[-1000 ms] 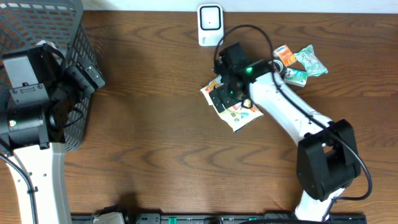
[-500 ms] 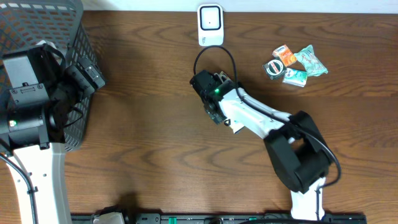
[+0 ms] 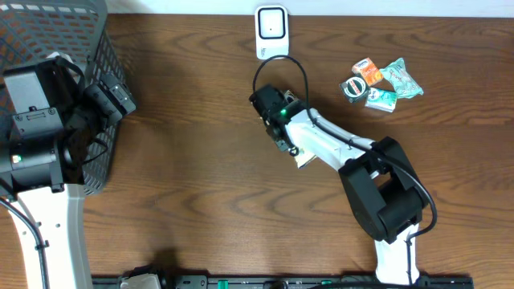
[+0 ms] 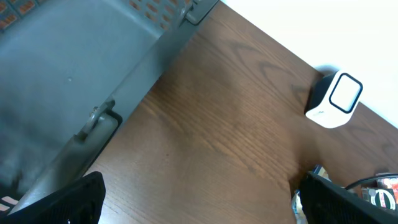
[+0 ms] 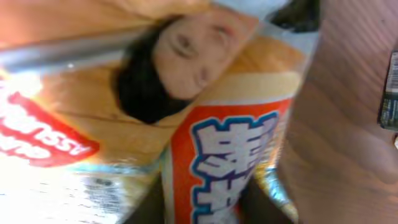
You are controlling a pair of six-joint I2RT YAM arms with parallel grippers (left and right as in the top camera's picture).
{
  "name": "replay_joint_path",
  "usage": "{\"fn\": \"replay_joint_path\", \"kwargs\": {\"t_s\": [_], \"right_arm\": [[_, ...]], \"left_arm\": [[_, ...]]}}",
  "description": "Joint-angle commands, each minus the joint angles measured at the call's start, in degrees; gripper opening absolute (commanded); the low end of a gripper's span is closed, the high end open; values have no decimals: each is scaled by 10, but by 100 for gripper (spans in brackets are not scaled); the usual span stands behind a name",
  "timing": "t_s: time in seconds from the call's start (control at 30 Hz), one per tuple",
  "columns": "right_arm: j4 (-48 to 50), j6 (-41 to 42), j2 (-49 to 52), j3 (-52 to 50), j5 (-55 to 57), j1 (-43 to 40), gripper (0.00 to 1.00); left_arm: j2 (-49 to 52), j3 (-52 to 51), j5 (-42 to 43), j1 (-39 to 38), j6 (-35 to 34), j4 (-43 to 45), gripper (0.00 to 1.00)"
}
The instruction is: Scan the item barcode
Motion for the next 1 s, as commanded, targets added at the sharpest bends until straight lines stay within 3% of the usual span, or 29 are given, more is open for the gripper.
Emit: {"fn": "replay_joint_path", "kwargs": {"t_s": [0.0, 0.13, 0.43, 0.63, 0.8, 0.9, 0.93, 0.97], "right_arm": [[-11, 1, 46, -19, -171, -9, 1], [-51, 5, 25, 9, -228, -20, 1], [-76, -41, -43, 64, -697, -92, 1], [-20, -44, -37, -5, -939, -121, 1], [71, 42, -28, -82, -953, -128, 1], [115, 116, -28, -122, -858, -141, 1], [113, 128, -28, -123, -817, -146, 6], [109, 141, -28, -123, -738, -159, 22]], "left_arm": [[0, 1, -5, 3, 7, -2, 98], [0, 1, -5, 3, 7, -2, 98], [0, 1, -5, 3, 7, -2, 98], [0, 1, -5, 3, 7, -2, 98], [0, 1, -5, 3, 7, -2, 98], [0, 1, -5, 3, 7, -2, 98], [0, 1, -5, 3, 7, -2, 98], [0, 1, -5, 3, 7, -2, 98]]}}
